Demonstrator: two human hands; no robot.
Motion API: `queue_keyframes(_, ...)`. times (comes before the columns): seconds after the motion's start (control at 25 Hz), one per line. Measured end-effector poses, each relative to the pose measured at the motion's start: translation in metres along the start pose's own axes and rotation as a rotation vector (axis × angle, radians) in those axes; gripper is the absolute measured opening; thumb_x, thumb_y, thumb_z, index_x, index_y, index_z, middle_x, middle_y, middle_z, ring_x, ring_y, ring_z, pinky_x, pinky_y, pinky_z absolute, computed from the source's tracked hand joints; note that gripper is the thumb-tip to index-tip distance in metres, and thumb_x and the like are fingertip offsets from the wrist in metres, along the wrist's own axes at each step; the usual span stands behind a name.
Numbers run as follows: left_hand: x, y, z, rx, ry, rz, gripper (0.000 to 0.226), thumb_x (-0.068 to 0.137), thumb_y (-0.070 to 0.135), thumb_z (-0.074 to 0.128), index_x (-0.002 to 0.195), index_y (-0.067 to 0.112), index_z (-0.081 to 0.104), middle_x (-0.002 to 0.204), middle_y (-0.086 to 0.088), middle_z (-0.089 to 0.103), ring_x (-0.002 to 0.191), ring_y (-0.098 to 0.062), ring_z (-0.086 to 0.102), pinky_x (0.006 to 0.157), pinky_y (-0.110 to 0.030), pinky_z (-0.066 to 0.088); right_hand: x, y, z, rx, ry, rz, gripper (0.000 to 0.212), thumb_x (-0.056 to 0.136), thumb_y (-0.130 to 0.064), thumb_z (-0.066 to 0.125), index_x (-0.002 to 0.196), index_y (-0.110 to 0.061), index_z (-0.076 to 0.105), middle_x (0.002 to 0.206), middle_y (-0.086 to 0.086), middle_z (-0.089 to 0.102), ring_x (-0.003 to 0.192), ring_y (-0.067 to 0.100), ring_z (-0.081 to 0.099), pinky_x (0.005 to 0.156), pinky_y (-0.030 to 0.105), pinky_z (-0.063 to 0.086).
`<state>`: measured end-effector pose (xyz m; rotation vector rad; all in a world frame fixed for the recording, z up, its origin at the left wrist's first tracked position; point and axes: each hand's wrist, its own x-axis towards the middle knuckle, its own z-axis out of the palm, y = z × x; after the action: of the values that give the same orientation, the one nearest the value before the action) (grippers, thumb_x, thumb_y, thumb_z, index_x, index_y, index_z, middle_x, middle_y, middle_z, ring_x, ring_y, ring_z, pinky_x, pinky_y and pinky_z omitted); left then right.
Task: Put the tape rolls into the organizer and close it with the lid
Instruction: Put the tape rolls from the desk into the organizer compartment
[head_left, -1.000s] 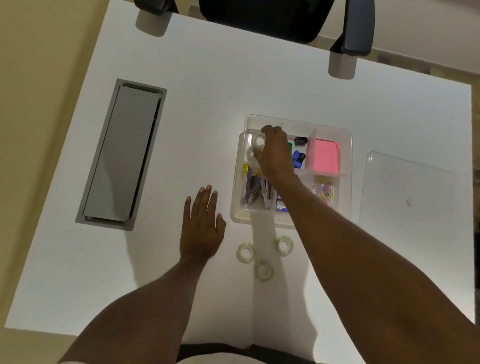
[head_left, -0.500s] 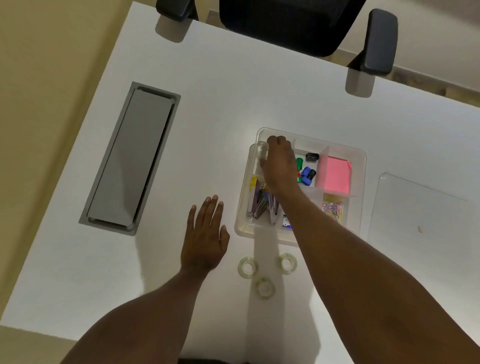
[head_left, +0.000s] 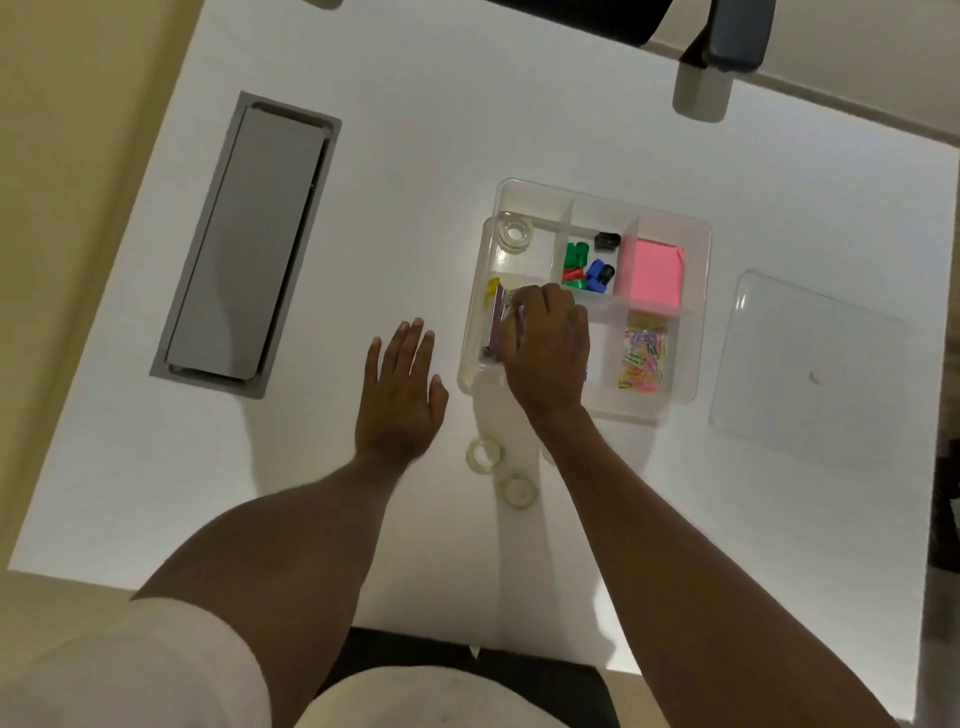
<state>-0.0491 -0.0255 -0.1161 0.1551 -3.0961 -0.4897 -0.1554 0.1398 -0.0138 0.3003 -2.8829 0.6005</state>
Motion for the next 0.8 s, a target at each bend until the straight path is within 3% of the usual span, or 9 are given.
queue_keyframes(0.24, -0.002, 0.006, -0.012, -0.015, -0.027, -0.009, 0.061, 0.11, 0.04, 0.027, 0.165, 0.014, 0.03, 0.176, -0.008, 0.027, 0.166, -0.026, 0.022, 0.134, -0.055, 0.02, -0.107, -0.004, -0.004, 0.098, -0.061, 0.012, 0.013, 0.089, -0.018, 0.067, 0.1, -0.016, 0.062, 0.095, 0.003, 0.065, 0.09, 0.015, 0.054, 0.08, 0.034, 0.051)
queue_keyframes(0.4, -0.003, 0.008, -0.014, -0.024, -0.034, -0.021, 0.062, 0.109, 0.041, 0.028, 0.166, 0.015, 0.029, 0.177, -0.007, 0.025, 0.166, -0.025, 0.02, 0.135, -0.055, 0.018, -0.159, 0.001, -0.004, 0.097, -0.189, 0.099, 0.034, 0.086, -0.035, 0.072, 0.114, -0.02, 0.062, 0.112, 0.0, 0.068, 0.103, 0.016, 0.059, 0.092, 0.037, 0.054)
queue_keyframes(0.56, -0.004, 0.007, -0.012, -0.015, -0.027, -0.025, 0.061, 0.11, 0.039, 0.031, 0.166, 0.016, 0.028, 0.177, -0.005, 0.024, 0.167, -0.022, 0.018, 0.136, -0.053, 0.016, -0.177, 0.004, -0.001, 0.031, -0.317, 0.154, 0.062, 0.082, -0.047, 0.076, 0.133, -0.017, 0.057, 0.132, 0.003, 0.064, 0.122, 0.025, 0.059, 0.108, 0.043, 0.044)
queue_keyframes(0.8, -0.004, 0.006, -0.01, -0.032, -0.008, -0.029, 0.061, 0.109, 0.041, 0.03, 0.166, 0.018, 0.028, 0.177, -0.005, 0.026, 0.166, -0.022, 0.02, 0.135, -0.054, 0.018, -0.179, 0.007, 0.004, -0.083, -0.315, 0.081, 0.063, 0.081, -0.042, 0.078, 0.134, -0.014, 0.058, 0.127, 0.006, 0.064, 0.117, 0.026, 0.059, 0.104, 0.043, 0.045)
